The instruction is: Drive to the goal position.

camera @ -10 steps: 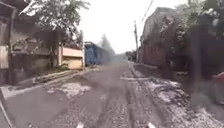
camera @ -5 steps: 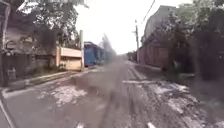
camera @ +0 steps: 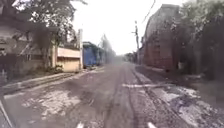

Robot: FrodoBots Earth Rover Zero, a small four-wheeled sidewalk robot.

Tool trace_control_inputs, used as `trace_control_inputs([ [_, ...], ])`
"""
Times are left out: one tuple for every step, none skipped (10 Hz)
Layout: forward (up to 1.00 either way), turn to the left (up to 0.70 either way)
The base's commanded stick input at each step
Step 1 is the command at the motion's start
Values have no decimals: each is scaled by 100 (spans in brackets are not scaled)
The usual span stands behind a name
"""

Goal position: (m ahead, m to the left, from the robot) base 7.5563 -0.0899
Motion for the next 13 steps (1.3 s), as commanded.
trace_control_inputs([
  [70, 1],
  [70, 1],
  [70, 1],
  [70, 1],
  [70, 1],
  [70, 1],
  [70, 1],
  [70, -3],
  [70, -12],
  [70, -14],
  [70, -14],
  [70, -14],
  [70, -14],
])
